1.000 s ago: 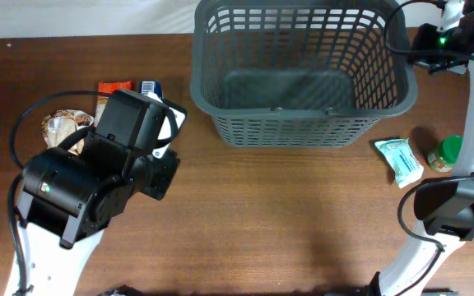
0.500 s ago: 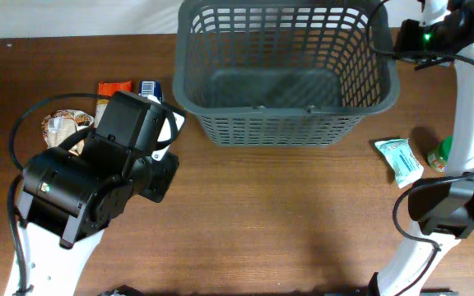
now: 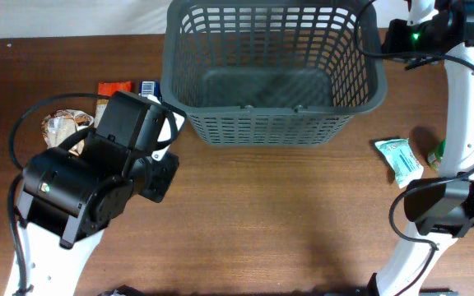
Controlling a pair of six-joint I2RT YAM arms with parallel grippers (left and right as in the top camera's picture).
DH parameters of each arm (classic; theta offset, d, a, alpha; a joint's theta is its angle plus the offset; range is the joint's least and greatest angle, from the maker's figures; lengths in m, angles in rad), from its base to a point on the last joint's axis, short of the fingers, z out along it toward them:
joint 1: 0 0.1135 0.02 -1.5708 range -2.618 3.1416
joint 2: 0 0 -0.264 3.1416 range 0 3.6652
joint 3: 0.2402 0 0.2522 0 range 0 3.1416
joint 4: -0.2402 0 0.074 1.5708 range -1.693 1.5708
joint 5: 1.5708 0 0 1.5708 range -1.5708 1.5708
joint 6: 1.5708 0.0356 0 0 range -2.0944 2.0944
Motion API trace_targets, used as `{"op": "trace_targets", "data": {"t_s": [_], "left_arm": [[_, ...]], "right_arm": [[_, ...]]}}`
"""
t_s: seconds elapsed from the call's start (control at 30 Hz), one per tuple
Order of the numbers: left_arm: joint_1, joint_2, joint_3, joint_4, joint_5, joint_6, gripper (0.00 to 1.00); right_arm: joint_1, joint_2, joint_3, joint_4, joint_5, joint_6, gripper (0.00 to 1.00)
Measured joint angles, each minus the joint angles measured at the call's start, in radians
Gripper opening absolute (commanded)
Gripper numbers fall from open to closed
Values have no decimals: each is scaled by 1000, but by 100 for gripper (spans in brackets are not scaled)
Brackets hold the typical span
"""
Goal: Pack container
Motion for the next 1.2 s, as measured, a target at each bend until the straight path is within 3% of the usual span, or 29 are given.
{"op": "trace_targets", "data": {"t_s": [0.13,0.43,0.47,0.5,0.53,0.6,0.67,0.9,0.93,0.97,1.0,1.03,1.07,1.13,1.2], "left_arm": [[0,0,0,0,-1,0,67],[62,0,0,-26,0,0,82],[79,0,0,-27,0,0,82],[96,0,0,-27,0,0,69],[114,0,0,-26,0,0,67],[149,0,0,-17,3,2,68],[192,4,0,-5,5,1,76],[284,95,0,6,20,0,77],[292,118,0,6,21,0,80],[297,137,0,6,24,0,82],[302,157,0,7,27,0,83],[304,178,0,8,29,0,85],[305,195,0,10,31,1,87],[307,223,0,13,32,0,96],[308,248,0,24,35,-1,99]], "right_arm": [[8,0,0,-2,0,-11,4],[-24,-27,-5,-36,-20,-18,4],[-35,-49,-6,-44,-21,-19,4],[-44,-73,-6,-51,-23,-18,4],[-53,-112,-6,-60,-23,-18,4],[-66,-203,-6,-90,-23,-17,4],[-66,-285,-6,-120,-23,-18,4],[-65,-517,-4,-170,-12,-18,4],[-65,-541,-4,-172,5,-18,11],[-65,-561,-4,-175,27,-15,25],[-65,-579,-4,-177,48,-17,47],[-65,-599,-4,-177,79,-22,89],[-65,-616,-4,-177,104,-19,99],[-65,-658,-4,-178,162,-19,99],[-65,-679,-4,-178,184,-24,99]]}}
